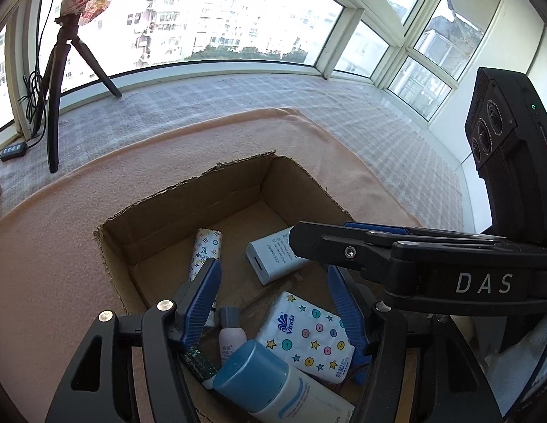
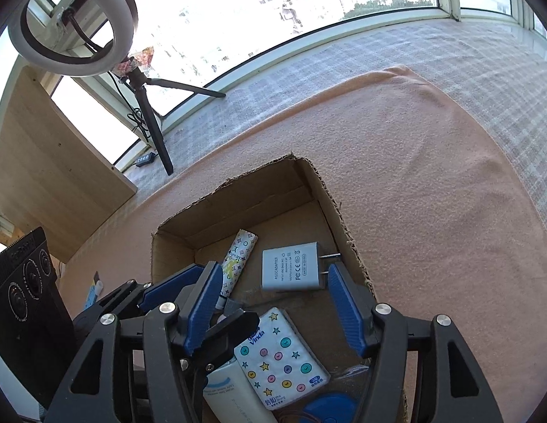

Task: Organize objects
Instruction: 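Carry the charger plug into the box and open the right gripper, then move the left gripper to the blue phone stand while the right withdraws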

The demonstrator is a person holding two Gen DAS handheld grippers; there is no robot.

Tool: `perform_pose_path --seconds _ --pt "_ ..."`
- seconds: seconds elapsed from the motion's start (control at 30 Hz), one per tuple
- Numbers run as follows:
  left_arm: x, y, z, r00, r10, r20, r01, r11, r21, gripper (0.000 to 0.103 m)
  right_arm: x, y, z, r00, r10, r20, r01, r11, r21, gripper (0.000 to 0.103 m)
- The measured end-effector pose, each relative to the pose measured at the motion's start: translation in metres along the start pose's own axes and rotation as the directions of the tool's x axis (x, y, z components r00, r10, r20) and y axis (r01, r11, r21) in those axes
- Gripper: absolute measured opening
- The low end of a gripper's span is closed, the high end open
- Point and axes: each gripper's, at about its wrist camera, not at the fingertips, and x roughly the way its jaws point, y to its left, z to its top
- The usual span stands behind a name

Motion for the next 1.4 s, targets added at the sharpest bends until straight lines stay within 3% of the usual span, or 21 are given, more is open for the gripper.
perform_pose_path --seconds 0.4,0.83,1.03,1.4 --pt "-0.025 0.019 -0.005 0.999 0.040 0.008 -0.040 0.999 -0.026 0.067 -0.013 0.016 -0.005 1.000 0.013 0.026 -0.012 1.000 -0.005 0.059" --pt "-0.090 0.091 -0.024 0.988 0.155 0.023 -0.150 0.976 -0.156 0.067 -0.027 0.054 -0.025 0.998 0.018 0.064 -0.014 0.998 -0.060 0.059" --pt "-0.124 0.146 -0.043 0.976 0.217 0.008 -0.207 0.942 -0.263 0.067 -0.030 0.075 -0.041 0.997 0.049 0.063 -0.044 0.996 -0.079 0.059" --pt "-0.179 0.258 -0.078 0.927 0.366 -0.083 -0.364 0.823 -0.436 0.066 -0.026 0.119 -0.085 0.997 0.060 0.044 -0.052 0.986 -0.161 0.059"
